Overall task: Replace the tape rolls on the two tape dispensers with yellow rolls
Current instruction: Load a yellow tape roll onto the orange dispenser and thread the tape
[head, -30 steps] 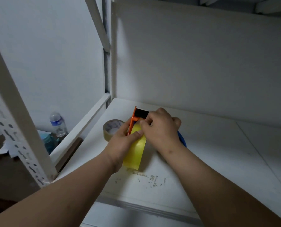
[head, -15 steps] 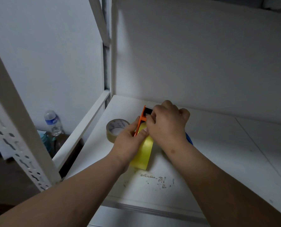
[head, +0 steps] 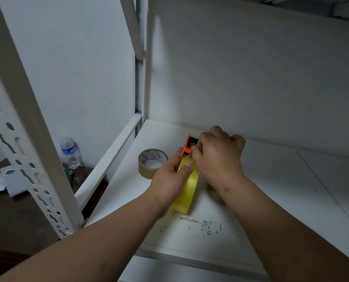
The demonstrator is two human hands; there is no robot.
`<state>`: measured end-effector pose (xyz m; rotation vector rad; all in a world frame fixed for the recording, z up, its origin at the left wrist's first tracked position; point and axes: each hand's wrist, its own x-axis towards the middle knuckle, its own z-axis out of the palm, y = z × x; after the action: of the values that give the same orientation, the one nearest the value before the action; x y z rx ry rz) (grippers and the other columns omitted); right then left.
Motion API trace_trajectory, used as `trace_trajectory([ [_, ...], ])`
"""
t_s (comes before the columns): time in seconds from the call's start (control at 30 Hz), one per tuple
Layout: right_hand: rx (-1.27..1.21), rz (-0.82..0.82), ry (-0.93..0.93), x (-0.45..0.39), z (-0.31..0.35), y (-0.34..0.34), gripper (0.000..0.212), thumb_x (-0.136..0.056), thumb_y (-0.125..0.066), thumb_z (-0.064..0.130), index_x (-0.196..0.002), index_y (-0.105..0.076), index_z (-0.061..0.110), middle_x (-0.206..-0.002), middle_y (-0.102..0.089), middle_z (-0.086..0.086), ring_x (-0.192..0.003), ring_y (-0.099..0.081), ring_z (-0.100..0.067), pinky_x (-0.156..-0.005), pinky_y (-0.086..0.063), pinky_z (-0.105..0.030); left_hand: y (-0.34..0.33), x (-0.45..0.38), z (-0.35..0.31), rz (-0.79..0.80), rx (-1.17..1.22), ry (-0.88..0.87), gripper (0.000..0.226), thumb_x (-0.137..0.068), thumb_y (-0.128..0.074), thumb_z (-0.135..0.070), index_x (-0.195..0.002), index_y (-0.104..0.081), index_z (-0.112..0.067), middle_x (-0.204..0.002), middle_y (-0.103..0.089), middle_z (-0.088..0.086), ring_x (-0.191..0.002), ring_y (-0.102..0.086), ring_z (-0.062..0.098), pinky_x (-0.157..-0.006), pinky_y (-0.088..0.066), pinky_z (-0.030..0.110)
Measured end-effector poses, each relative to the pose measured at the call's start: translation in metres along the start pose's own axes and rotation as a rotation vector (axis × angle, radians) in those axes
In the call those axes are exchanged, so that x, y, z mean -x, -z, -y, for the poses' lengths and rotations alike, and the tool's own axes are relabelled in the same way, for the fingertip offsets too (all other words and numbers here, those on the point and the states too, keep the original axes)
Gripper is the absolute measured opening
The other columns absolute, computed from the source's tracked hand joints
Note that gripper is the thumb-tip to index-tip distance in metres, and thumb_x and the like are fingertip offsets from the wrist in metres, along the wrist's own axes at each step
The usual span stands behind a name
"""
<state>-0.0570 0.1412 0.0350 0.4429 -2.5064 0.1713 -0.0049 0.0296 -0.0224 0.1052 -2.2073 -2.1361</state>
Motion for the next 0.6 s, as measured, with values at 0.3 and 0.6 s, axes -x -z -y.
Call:
trace_trajectory([
  [0.3,0.077,0.152,0.094,-0.015,-0.004,0.006,0.018,-0.088,-0.051,0.036,-0.074,-0.052,0.025,-0.084,-0.043,0.001,-0.084,-0.053,-0.026,-0.081,-0.02,-0.04,0.004,-0.003,-0.006,0.016,-0.037,0.084,0.049,-0.1,-0.049,-0.035,-0.147,-0.04,-0.045,-0.149,-0.049,-0.011,-0.137,-0.042,0.012,-0.115,-0.031,0.034],
  [0.6,0.127,0.376,0.075,-0.03,-0.01,0.018,0.021,-0.079,-0.042,0.04,-0.075,-0.057,0.027,-0.085,-0.049,0.003,-0.079,-0.051,-0.019,-0.08,-0.022,-0.04,0.002,-0.003,-0.007,0.018,-0.099,0.094,0.054,-0.1,-0.047,-0.039,-0.151,-0.032,-0.044,-0.156,-0.041,-0.008,-0.143,-0.036,0.015,-0.118,-0.029,0.037],
])
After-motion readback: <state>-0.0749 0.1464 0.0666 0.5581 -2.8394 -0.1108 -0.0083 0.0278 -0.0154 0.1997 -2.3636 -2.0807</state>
